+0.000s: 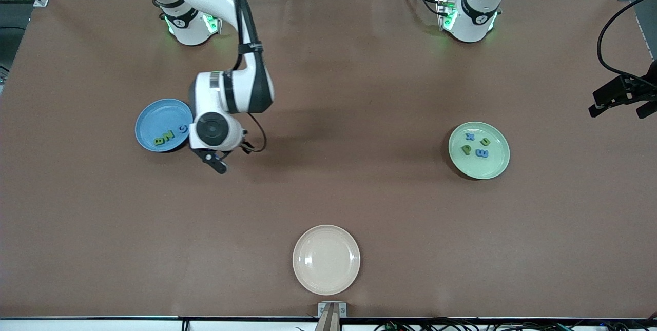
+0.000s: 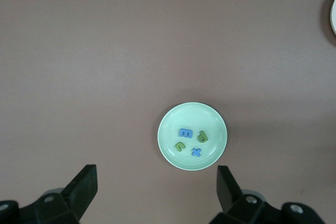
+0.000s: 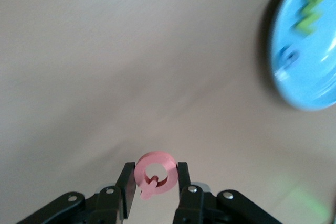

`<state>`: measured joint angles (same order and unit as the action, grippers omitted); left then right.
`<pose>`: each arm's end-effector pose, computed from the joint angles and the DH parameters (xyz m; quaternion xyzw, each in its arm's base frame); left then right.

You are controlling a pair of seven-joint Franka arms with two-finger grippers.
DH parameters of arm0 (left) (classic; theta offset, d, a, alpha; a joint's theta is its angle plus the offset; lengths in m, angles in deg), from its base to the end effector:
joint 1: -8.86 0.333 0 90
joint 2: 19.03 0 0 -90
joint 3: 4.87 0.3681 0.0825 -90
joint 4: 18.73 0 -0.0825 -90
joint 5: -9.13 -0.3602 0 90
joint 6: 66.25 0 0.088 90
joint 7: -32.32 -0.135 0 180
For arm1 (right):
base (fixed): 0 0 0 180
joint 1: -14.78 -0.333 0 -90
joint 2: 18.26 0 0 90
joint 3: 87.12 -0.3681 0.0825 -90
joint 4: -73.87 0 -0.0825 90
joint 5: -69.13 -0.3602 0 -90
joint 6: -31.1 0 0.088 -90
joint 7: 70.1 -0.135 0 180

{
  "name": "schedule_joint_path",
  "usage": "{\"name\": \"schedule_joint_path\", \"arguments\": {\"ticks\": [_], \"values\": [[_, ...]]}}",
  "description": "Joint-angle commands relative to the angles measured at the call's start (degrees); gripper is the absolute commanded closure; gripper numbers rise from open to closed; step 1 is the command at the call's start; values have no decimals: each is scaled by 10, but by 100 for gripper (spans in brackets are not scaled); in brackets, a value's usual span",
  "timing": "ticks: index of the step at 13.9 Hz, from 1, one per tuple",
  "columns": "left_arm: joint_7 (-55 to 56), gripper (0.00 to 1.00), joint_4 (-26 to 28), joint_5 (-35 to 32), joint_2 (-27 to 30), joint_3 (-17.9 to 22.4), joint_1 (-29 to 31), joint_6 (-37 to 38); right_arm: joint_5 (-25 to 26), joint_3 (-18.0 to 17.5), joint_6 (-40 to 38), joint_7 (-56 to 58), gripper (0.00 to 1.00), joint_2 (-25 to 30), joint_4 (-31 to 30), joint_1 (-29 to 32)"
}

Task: Sort uppercase to blue plate, lowercase to green plate
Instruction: 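Carry the pink Q to the blue plate while the left gripper withdraws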

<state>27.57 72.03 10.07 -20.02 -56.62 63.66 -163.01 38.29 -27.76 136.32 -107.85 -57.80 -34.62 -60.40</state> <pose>0.5479 0.0315 0.6479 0.9987 -0.0139 0.0479 0.0117 0.5149 0.2552 0.2886 0.9346 -0.3078 -0.1269 0.1248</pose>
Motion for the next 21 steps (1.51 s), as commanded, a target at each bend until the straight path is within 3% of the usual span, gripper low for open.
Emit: {"name": "schedule_joint_path", "arguments": {"ticks": [1,5,8,11,12,13,14,21], "values": [[0,0,-14,0,1,-3,1,17,9,111,13,115,100,25,-105,-86],[1,0,-23,-1,0,-4,1,22,9,219,11,270,99,25,-176,-118],[1,0,-23,-7,2,-5,-1,22,9,256,11,350,98,23,-199,-114],[0,0,-22,-16,-1,-5,-1,22,9,267,7,382,96,22,-199,-103],[1,0,-22,-16,-3,-5,-1,22,9,269,7,393,90,22,-199,-98],[0,0,-23,-16,-4,-5,-2,21,9,269,6,400,53,21,-199,-88],[0,0,-23,-20,-4,-5,-3,20,9,269,7,401,1,21,-199,-79],[1,0,-23,-36,-3,-9,-5,20,8,270,8,401,0,22,-179,-73]]}}
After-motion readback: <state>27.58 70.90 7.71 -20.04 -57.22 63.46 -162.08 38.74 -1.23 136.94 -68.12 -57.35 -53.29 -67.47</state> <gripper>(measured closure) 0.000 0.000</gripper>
